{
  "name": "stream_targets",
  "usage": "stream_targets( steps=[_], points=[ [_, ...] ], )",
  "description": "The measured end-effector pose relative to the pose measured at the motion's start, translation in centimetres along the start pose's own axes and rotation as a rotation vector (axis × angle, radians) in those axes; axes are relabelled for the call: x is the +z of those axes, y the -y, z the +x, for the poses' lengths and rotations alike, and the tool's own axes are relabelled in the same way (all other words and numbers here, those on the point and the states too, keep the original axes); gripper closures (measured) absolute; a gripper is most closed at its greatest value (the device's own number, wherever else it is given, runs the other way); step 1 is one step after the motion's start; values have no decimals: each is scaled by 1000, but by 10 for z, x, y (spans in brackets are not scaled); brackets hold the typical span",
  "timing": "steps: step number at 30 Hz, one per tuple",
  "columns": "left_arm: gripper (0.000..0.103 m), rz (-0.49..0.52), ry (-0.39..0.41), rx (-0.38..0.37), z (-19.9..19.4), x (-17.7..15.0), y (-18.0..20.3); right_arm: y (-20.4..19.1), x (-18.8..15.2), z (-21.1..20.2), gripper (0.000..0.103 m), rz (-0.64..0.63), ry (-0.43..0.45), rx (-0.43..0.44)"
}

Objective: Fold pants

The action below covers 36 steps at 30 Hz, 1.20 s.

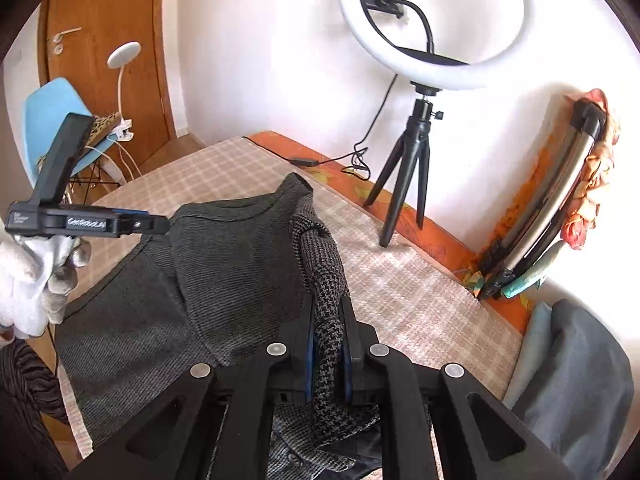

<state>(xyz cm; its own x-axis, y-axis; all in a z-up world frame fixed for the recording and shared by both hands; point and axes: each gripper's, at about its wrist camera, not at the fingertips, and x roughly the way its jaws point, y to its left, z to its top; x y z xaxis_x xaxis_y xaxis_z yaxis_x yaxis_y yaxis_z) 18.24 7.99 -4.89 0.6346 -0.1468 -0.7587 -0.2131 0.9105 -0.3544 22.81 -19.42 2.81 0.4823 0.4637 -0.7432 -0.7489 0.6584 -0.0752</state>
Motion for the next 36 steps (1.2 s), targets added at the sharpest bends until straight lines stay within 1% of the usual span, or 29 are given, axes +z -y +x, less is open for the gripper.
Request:
stream_targets(
  steps=[2,5,8,10,11,12,13,14,17,19,22,26,29,31,34,36],
  points=[
    [35,-23,-4,-23,-1,1,-2,-25,-9,-16,95,-42,9,10],
    [35,-51,-26,-82,0,2,-4,-62,-25,-33,95,-90,13,31],
    [35,-79,-53,-133,3,1,-4,-98,-47,-44,95,-142,3,44],
    [35,-98,-66,-170,5,0,-3,-113,-59,-44,95,-153,-11,42],
    [30,-93,-68,-183,7,-1,-1,-117,-66,-42,95,-152,-19,42],
    [27,-80,-71,-180,9,-1,0,-120,-72,-41,95,-150,-26,39],
    [26,-81,-75,-160,13,-1,0,-123,-78,-43,95,-146,-30,34],
    [26,-91,-87,-152,17,-2,-2,-125,-82,-43,95,-144,-34,28],
    [26,-141,-118,-163,28,-3,-10,-125,-93,-50,95,-125,-32,2],
    [26,-158,-124,-128,29,-4,-18,-118,-96,-56,95,-104,-22,-15],
    [26,-141,-122,-92,22,-3,-25,-106,-95,-65,95,-55,11,-64],
    [26,-128,-98,-61,0,-11,-37,-82,-92,-72,95,71,67,-71],
    [26,-189,-114,-109,-13,-25,-50,-82,-90,-72,95,31,63,-108],
    [26,-238,-123,-146,-16,-35,-54,-78,-89,-70,95,42,60,-102],
    [26,-307,-185,-203,-5,-45,-53,-80,-85,-65,95,31,59,-106],
    [26,-335,-215,-210,3,-49,-48,-85,-85,-65,95,22,62,-105]
  ],
)
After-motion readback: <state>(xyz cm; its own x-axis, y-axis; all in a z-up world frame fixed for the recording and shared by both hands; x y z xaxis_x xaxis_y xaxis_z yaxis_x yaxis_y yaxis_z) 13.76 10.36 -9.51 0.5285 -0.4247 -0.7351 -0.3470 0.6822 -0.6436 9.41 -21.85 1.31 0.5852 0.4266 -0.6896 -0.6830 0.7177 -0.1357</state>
